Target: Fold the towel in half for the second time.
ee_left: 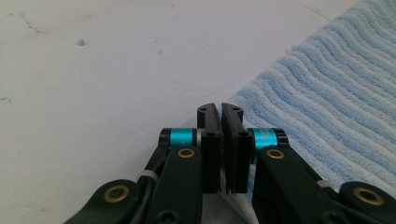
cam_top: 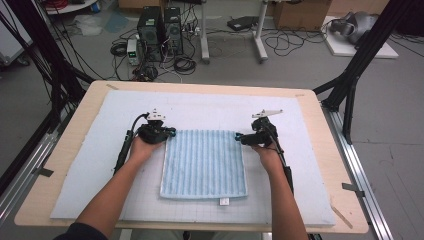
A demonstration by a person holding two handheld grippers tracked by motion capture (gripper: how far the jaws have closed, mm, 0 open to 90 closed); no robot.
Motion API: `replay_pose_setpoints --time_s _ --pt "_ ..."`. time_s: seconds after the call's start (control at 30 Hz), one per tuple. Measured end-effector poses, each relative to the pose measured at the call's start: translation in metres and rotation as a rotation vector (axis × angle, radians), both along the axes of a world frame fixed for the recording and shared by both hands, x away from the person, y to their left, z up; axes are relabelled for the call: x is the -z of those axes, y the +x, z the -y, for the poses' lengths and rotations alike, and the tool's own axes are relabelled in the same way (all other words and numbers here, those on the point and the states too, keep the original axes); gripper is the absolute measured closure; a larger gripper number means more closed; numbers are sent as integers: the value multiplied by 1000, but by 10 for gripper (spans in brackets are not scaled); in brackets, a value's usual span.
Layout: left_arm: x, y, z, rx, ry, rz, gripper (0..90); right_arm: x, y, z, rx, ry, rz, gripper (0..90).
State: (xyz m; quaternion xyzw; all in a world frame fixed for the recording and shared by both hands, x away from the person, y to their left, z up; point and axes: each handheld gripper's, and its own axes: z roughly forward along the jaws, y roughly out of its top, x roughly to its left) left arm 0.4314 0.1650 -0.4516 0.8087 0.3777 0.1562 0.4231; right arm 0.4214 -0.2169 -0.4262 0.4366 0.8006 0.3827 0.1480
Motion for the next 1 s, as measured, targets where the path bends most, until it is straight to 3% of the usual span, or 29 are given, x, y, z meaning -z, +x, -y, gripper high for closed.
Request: replay_pose_setpoints --time_s 0.1,0.2,0.47,0.57,0.6,0.7,0.8,0.87,0.93,1.0 --pt "0 0 0 2 1 -1 862 8 6 -7 -21 -30 -16 319" --pt "0 0 -1 4 -1 -2 862 14 10 -10 -17 -19 -36 374" --pt "0 0 -1 0 -4 -3 862 16 11 -15 -64 -44 -43 586" --pt "0 0 -1 -9 -14 -12 863 15 9 -18 -100 -33 -62 805" --pt "0 0 -1 -16 -19 -14 864 15 9 -19 -111 -38 -57 833" --pt "-3 0 -3 -47 -73 -21 867 11 7 -24 -109 -84 -46 855" --pt "-14 -1 -7 -66 -133 37 868 5 6 -24 -85 -93 -5 857" --pt "-21 -2 -10 -79 -175 70 868 -1 6 -24 -54 -70 38 855" --pt "-24 -3 -13 -77 -200 70 868 -6 4 -24 -39 -43 58 855" --pt "-26 -5 -15 -69 -198 71 868 -9 1 -25 -43 -42 79 854"
